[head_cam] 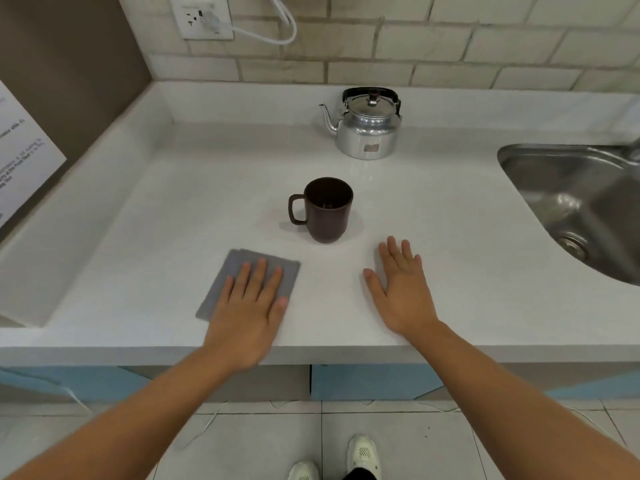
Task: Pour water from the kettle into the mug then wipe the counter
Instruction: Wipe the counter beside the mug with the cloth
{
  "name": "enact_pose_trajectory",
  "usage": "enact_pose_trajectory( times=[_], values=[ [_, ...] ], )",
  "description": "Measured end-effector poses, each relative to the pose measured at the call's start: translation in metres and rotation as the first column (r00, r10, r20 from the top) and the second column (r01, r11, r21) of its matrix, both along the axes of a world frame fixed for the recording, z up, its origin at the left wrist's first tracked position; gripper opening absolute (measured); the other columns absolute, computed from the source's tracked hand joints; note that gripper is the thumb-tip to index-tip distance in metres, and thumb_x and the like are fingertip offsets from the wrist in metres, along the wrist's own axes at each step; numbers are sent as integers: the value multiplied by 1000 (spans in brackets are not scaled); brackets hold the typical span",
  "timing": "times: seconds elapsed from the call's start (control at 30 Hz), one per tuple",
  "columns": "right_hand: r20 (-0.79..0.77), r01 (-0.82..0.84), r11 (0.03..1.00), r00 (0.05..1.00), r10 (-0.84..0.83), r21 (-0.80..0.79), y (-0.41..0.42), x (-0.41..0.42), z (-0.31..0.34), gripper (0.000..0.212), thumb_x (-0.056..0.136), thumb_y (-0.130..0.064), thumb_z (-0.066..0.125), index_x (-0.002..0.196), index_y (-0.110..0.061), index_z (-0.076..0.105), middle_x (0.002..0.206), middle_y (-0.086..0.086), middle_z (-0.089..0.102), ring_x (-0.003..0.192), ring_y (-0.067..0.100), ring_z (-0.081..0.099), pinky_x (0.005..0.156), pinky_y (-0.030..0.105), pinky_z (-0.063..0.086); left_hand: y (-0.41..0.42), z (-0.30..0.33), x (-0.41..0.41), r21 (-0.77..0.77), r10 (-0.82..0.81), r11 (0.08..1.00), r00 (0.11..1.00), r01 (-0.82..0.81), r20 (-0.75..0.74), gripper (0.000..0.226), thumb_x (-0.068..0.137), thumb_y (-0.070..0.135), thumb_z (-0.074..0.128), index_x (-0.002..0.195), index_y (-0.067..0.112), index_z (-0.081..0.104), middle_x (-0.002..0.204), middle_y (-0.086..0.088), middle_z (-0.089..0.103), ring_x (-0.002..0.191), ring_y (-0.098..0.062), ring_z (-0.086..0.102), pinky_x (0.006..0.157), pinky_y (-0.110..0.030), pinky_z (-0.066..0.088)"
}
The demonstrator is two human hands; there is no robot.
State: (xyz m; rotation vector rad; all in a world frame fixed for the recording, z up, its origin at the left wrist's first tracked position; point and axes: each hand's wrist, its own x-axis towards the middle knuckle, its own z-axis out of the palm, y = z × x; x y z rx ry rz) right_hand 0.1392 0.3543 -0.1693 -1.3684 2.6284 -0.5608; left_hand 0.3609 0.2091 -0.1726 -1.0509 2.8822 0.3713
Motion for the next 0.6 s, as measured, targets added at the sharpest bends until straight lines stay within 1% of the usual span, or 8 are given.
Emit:
enact_pose_trajectory(
  times=[0.07, 0.13, 0.23, 0.33, 0.43, 0.5, 0.6],
  values=[
    [-32, 45, 999, 998, -45, 1, 10, -11, 4, 59, 100, -41, 28, 150, -12, 14, 160, 6, 7, 146, 24, -4, 117, 37, -4, 35, -1, -4, -12, -112, 994, 993, 112, -32, 57, 99, 51, 3, 150, 33, -16, 159, 7, -21, 147, -16, -24, 117, -34, -18],
    [-58, 72, 996, 996, -69, 52, 26, -24, 6, 57, 101, -38, 26, 150, -12, 13, 160, 7, 7, 146, 26, -3, 118, 39, -3, 58, -2, -27, 0, -201, 980, 978, 201, -51, 55, 100, 50, 2, 148, 34, -20, 158, 8, -24, 146, -15, -28, 116, -34, -19],
    [-25, 76, 989, 997, -74, 127, 48, -38, 3, 55, 101, -37, 22, 150, -14, 10, 160, 5, 6, 146, 25, -2, 118, 41, -1, 75, -2, -87, 11, -252, 967, 965, 253, -77, 56, 101, 46, 4, 150, 30, -17, 161, 4, -21, 147, -18, -26, 117, -35, -19],
    [-8, 60, 994, 998, -59, 96, 52, -40, -2, 54, 101, -38, 22, 150, -16, 10, 160, 2, 7, 146, 23, -3, 118, 39, -3, 75, 1, -161, 69, -228, 971, 973, 230, -39, 58, 103, 44, 8, 154, 23, -10, 163, -1, -18, 148, -21, -21, 117, -38, -18],
    [-28, 68, 993, 997, -65, 96, 51, -42, -7, 55, 101, -39, 20, 150, -18, 10, 160, 1, 6, 146, 22, -4, 117, 38, -4, 61, 11, -221, 112, -134, 985, 990, 130, 32, 59, 103, 41, 9, 155, 21, -11, 163, -3, -19, 149, -24, -20, 117, -41, -16],
    [-33, 63, 994, 998, -60, 92, 52, -44, -9, 55, 101, -41, 19, 150, -19, 9, 160, 0, 6, 146, 22, -4, 116, 37, -5, 52, 15, -241, 129, -75, 990, 995, 65, 73, 59, 104, 40, 10, 155, 20, -12, 163, -4, -21, 149, -26, -21, 118, -43, -15],
    [-26, 59, 995, 998, -57, 77, 53, -45, -12, 55, 100, -42, 20, 150, -19, 10, 160, 0, 7, 146, 21, -4, 116, 36, -5, 57, 15, -232, 98, -89, 992, 995, 83, 55, 58, 104, 40, 9, 154, 20, -13, 163, -5, -21, 148, -25, -21, 119, -43, -15]
  ],
)
